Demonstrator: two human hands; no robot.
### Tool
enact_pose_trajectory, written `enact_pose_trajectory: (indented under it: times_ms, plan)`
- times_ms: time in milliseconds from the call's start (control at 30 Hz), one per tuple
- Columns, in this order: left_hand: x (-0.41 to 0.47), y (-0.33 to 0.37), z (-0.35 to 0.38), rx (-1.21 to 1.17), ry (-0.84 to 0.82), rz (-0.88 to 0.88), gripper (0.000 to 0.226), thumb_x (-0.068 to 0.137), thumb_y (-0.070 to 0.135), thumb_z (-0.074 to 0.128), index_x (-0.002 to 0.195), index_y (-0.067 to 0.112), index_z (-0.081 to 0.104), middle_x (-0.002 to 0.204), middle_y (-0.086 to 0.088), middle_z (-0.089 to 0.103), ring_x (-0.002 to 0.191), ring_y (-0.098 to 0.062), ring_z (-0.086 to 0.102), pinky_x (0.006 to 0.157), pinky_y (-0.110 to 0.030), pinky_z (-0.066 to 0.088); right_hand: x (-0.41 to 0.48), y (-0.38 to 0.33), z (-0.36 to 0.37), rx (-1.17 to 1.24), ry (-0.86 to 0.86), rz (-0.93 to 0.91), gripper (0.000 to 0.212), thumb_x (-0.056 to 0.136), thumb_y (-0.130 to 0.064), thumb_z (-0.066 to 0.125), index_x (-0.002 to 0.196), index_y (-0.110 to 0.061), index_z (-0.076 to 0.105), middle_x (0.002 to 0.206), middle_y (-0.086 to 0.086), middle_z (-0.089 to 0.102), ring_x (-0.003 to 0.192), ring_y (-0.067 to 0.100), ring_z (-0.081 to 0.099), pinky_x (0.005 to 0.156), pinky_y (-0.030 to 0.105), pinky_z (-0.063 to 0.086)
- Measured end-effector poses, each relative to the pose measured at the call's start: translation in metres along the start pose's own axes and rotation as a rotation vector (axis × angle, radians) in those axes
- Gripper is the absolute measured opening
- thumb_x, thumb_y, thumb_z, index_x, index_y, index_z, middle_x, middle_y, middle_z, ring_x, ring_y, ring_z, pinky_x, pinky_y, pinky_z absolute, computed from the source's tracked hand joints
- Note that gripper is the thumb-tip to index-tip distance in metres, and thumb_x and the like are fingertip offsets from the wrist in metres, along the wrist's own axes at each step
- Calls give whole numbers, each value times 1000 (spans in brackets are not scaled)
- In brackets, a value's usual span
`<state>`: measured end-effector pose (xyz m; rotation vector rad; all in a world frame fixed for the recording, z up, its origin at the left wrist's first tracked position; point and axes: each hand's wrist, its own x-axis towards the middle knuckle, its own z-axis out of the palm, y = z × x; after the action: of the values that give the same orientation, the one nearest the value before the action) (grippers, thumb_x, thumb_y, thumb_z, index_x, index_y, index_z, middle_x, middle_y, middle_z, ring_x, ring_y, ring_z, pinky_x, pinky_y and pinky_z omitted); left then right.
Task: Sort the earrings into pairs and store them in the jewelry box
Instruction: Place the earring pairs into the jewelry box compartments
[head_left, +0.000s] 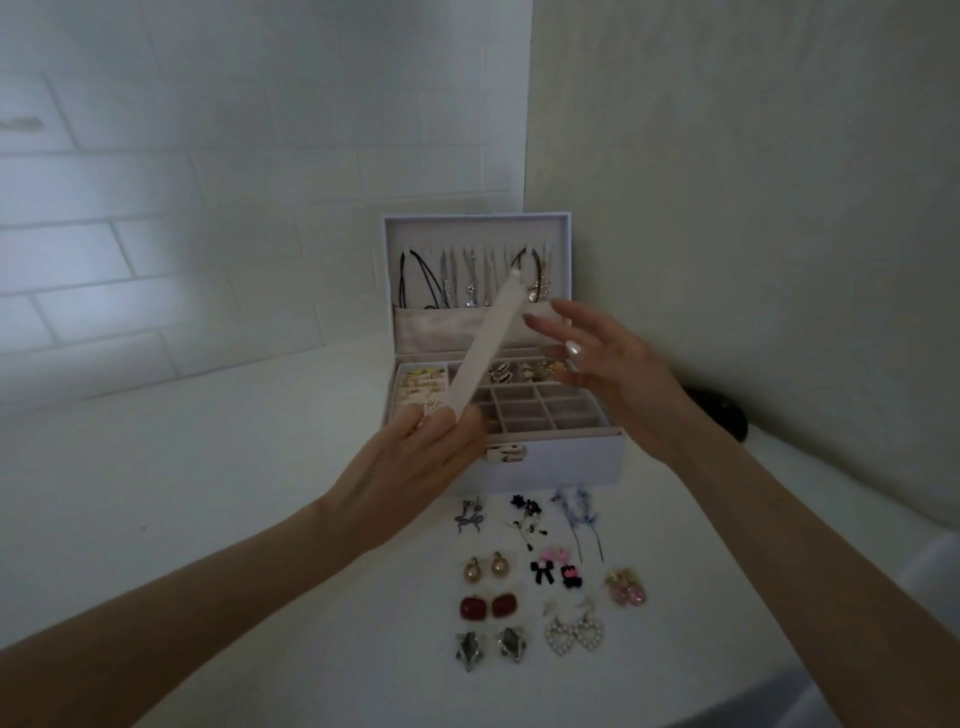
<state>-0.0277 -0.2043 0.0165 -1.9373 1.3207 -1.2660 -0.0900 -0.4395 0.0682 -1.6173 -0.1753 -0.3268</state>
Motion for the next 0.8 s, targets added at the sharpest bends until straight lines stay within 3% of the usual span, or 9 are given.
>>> enact_pose_trajectory:
  times_ms: [100,167,267,400,500,567,667,700,800]
  plan:
    - [-2,2,-3,-25,-30,-125,59,65,-6,34,116,17,50,105,-6,50,86,-22,36,70,-33,25,-4,2,0,-94,87,-25,33,92,-9,52,121,-25,55,113,-7,68,104,8,63,89,28,48]
    - [-2,2,-4,-51,-43,-175,65,58,-9,32,114,18,51,93,-6,53,81,-23,34,68,-33,25,-8,6,-2,-143,192,-30,27,89,-7,56,108,-25,61,94,-7,73,84,5,64,76,23,49]
    - [-3,0,-4,-91,-42,-204,61,59,-7,33,111,15,54,84,-7,52,78,-24,33,67,-35,24,-15,10,-2,-241,192,-12,22,86,-3,60,93,-23,66,76,-6,69,63,3,57,59,16,45]
    - [-1,1,-3,-143,-29,-231,49,63,-5,37,107,11,55,80,-8,52,75,-24,33,64,-35,22,-25,14,5,-431,89,-5,16,83,-7,66,86,-22,69,86,7,70,74,12,64,67,20,51]
    - [0,2,-4,-234,-9,-312,29,68,-1,57,95,9,58,78,-7,52,72,-24,37,63,-34,23,-33,15,13,-531,62,-27,13,84,-8,66,85,-21,70,75,-1,68,66,6,62,62,14,49]
    - [-3,7,-7,-358,27,-325,5,80,11,57,84,10,59,77,-6,54,69,-23,42,62,-32,26,-38,18,19,-610,27,-34,12,84,-11,65,84,-22,71,65,-11,65,58,0,60,61,12,47]
    - [-8,22,-14,-592,-46,-330,20,84,29,44,78,17,58,73,4,61,61,-17,56,49,-22,30,-42,24,25,-778,-11,-37,8,84,-19,65,84,-26,71,55,-14,60,51,0,55,60,18,47]
    - [-10,27,-15,-656,-90,-354,22,83,34,41,79,20,58,72,9,62,59,-13,59,42,-15,22,-43,26,24,-803,-2,-34,8,84,-20,65,83,-26,71,55,-10,59,50,2,53,59,21,46]
    - [-14,34,-14,-750,-165,-388,24,82,40,40,83,25,59,77,13,61,61,-7,60,46,-6,4,-46,27,15,-897,40,-10,8,82,-21,67,81,-27,71,58,-8,59,51,3,50,57,20,42]
